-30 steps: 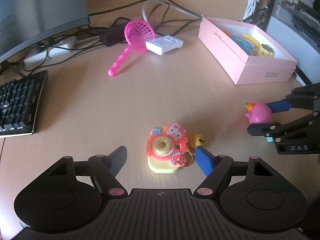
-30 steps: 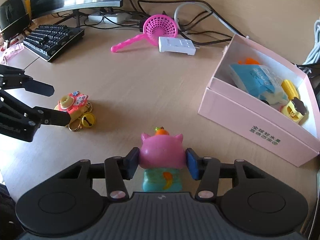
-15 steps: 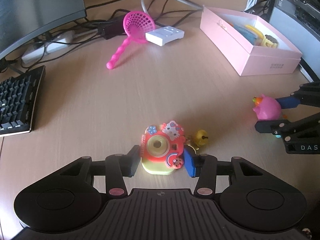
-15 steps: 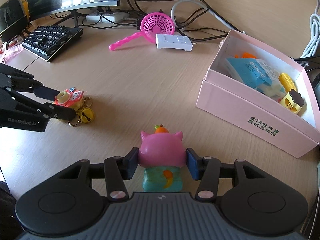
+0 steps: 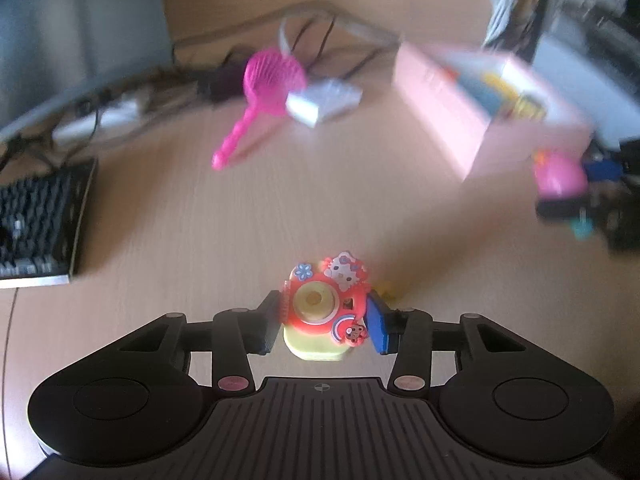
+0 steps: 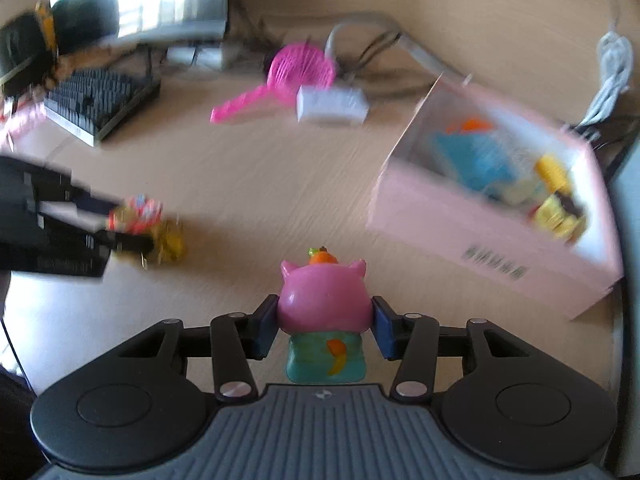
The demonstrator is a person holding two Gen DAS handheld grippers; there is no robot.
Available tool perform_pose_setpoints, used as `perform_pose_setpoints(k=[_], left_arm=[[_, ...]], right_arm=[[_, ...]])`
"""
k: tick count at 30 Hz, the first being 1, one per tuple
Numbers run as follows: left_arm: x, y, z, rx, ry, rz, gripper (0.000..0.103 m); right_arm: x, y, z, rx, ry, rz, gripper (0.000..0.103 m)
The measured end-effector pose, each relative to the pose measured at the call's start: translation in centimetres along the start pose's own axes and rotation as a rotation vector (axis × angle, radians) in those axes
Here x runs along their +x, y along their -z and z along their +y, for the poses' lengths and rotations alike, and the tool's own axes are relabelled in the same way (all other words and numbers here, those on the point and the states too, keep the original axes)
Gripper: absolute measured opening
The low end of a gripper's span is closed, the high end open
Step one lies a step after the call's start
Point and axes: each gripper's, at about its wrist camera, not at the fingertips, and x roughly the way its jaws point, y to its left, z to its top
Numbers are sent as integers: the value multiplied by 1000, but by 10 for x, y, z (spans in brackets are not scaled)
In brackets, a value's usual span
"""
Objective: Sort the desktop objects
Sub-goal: 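Carry the Hello Kitty toy and pig toy into the pink box and open both tools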
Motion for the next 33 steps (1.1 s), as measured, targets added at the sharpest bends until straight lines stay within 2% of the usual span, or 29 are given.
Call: perform_pose_setpoints(k=[7,10,12,16,21,24,27,29,33], left_arm=[[-79,-62,-24,106,61,-301,48],[-89,-88,-38,163,98,-373,49],[-84,-104,-52,210,101,-393,49],[-54,-131,-76,280,148,-367,49],[-14,-162,-112,357,219,-348,49],[7,-171,-126,381,252,-318,53],[17,-165,-124,368,267,-267,63],[14,-152,-112,341,276,-239,78],[9,-120,-81,259,259,-156,86]], right_arm=[[-119,-50,-39,86,109,-357,48],[-152,-52,-49,118,163,-447,48],[-164,-47,-52,135,192,-466,48],[-167,-19,-53,187,244,-423,48],[-161,15,-63,312,293,-343,48],[-159,27,-66,356,324,-319,48],[-160,31,-71,372,352,-310,48],[-156,30,-75,379,357,-303,48],[-134,16,-81,370,334,-273,48]])
